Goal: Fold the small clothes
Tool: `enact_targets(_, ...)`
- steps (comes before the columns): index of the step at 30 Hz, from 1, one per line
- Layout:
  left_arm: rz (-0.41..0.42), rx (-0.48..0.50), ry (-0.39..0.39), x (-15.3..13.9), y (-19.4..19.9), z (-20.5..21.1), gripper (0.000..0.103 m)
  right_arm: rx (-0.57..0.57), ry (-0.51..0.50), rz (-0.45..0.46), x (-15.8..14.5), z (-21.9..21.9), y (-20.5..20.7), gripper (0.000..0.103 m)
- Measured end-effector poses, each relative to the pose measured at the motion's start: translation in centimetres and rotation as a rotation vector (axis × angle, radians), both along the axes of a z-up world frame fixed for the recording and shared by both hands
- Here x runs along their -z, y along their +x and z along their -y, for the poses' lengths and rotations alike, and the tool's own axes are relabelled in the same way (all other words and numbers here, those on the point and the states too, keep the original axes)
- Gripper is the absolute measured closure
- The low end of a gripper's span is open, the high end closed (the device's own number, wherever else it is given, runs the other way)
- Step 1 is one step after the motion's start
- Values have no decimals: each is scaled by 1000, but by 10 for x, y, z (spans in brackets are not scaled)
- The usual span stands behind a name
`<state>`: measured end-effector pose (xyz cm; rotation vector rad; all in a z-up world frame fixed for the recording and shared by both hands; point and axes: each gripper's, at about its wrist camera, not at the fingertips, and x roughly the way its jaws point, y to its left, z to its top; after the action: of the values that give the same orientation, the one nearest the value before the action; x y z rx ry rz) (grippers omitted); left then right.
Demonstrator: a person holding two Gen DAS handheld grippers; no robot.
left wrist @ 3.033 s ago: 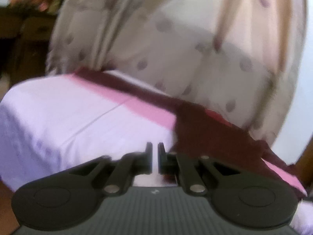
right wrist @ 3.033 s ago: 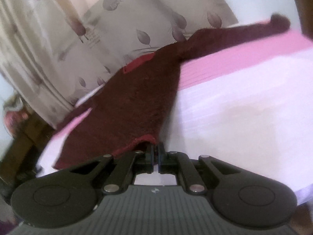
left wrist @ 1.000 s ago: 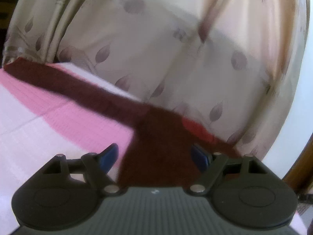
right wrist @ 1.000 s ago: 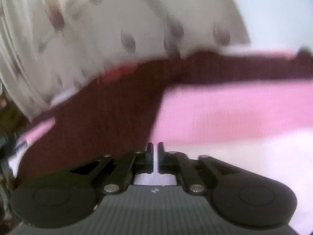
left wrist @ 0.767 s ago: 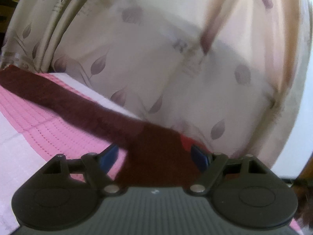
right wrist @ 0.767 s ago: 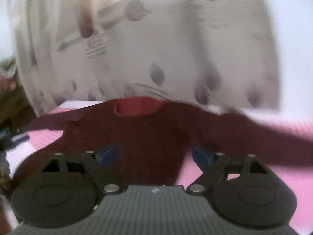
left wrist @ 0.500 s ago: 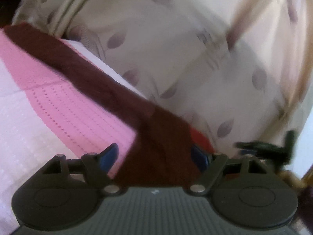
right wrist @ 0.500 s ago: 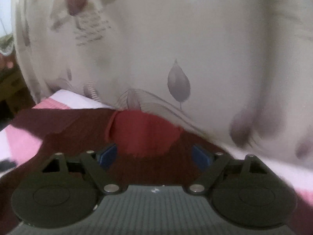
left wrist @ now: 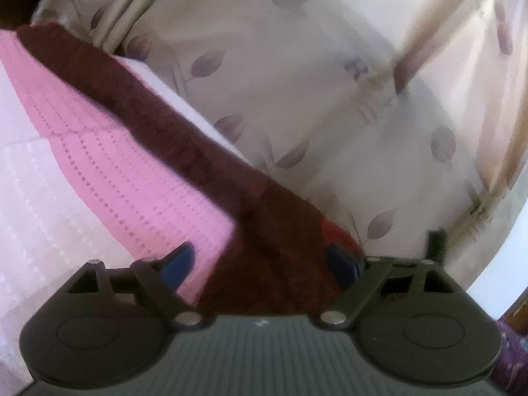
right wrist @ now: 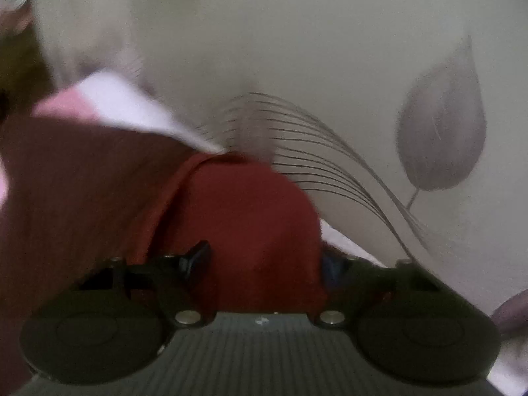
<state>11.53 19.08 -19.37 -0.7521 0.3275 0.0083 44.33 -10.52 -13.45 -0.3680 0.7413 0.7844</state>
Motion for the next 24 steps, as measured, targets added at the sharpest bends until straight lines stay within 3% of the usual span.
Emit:
enact_targets(2,-7,-1,-8,1,0,-1,16,-23,78,-25,-5,17,-5,19)
enact_targets(6,-13,-4,-8,1,0,-1,16,174,356,-136,-29,62,36,19)
enact_targets(7,-15,-5,-9,1,0,-1,16,212,368,-143,-33,66,46,19)
enact_targets(9,-18,-7,-10,1,0,-1,15,244,300,-131,-34,58,58,23)
enact_targets(13,-20,-7,-9,1,0,-2,15,104,208,-217,-17,24,58,32)
enact_targets(14,-21,-7,-7,1,-1,-2,15,77,173,-212,-13,13,60,44)
enact_targets(15,-22,-7,-6,1,-1,-2,15,73,119,-163,-7,4,53,79)
enact_targets(16,-23,-7,-5,1,-1,-2,15,89,95,-111,-5,-1,50,92)
enact_targets(17,-24,-7,-6,1,-1,-2,15,116,92,-27,-7,-5,45,93)
enact_targets(19,-27,-9,-6,1,-1,-3,15,183,-36,268,-11,-22,29,94)
enact_targets(20,-27,-11,-5,1,-1,-2,15,180,-101,419,-8,-33,19,103)
enact_targets(21,-27,-11,-3,0,-1,-2,15,174,-120,478,-1,-40,13,103)
enact_targets(22,-28,-12,-2,0,-1,-2,15,156,-130,464,9,-46,12,100)
enact_targets(24,-27,-11,-1,1,-1,-2,15,173,-126,340,22,-49,20,86)
